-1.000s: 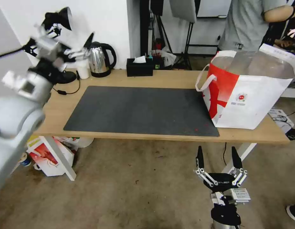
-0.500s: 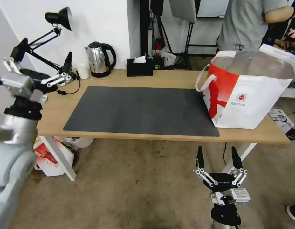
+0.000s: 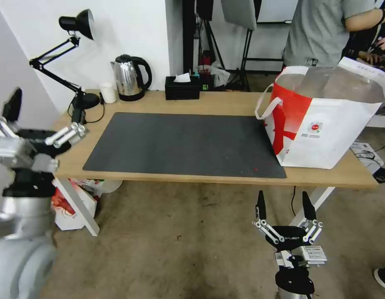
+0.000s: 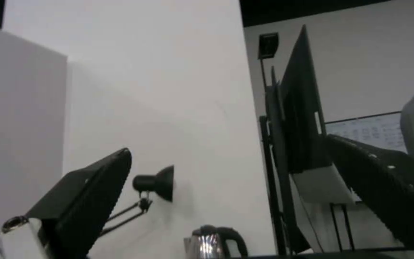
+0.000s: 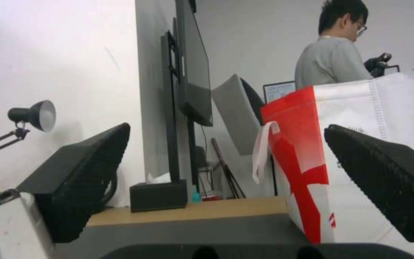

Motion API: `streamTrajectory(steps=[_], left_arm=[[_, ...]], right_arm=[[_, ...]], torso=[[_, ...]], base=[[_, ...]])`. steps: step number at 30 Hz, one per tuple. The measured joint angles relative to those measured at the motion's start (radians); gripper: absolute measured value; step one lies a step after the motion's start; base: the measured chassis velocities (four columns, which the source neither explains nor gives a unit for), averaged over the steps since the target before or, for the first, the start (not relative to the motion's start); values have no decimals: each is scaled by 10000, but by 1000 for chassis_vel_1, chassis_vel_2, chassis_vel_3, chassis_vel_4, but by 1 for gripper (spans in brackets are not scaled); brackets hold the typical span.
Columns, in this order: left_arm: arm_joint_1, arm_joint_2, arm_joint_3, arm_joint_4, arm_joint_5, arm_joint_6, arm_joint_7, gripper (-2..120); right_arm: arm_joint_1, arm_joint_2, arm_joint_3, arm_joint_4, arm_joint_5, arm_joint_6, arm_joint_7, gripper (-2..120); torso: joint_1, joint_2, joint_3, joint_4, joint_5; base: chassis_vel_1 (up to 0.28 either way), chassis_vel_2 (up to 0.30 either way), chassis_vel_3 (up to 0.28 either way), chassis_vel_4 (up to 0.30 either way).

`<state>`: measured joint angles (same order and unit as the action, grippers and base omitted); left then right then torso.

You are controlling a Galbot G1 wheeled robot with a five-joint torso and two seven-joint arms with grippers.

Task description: Pick up the trash from the table and place it into the takeout bag.

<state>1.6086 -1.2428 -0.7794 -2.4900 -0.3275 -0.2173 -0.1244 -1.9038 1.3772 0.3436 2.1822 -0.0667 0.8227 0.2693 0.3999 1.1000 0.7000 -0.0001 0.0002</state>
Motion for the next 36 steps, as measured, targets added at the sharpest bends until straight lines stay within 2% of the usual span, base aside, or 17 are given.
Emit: streamTrajectory(steps=[2,3,6,13,21,30,36], left_arm=[[365,-408,257,43,238,-369,-86,100],[365,-408,257,43,238,-369,-86,100],[930,-846,657,357,718,-1050,-250,100],[1557,-1124,1160,795,1335,-2032,-252,100],[2079,-1106,1402,1079,1701,-2734,-100,100],[2780,-751,1498,1476,1710,-3525,325,100],[2952,-673,1617,1552,1778,-3780,391,100]], right_arm=[[0,1,-3,0,0,0,0,100],[0,1,-3,0,0,0,0,100],[0,0,-3,0,0,0,0,100],[0,0,-2,0,0,0,-1,100],[0,0,-2,0,0,0,-1,100],[0,0,-3,0,0,0,0,100],[0,0,-2,0,0,0,0,100]], torso=[[0,0,0,1,0],[0,0,0,1,0],[0,0,0,1,-1],[1,0,0,1,-1],[1,-1,0,0,-2],[0,0,0,0,-2],[1,-1,0,1,-2]], base=[[0,0,0,0],[0,0,0,0],[0,0,0,0],[0,0,0,0],[0,0,0,0],[0,0,0,0],[0,0,0,0]])
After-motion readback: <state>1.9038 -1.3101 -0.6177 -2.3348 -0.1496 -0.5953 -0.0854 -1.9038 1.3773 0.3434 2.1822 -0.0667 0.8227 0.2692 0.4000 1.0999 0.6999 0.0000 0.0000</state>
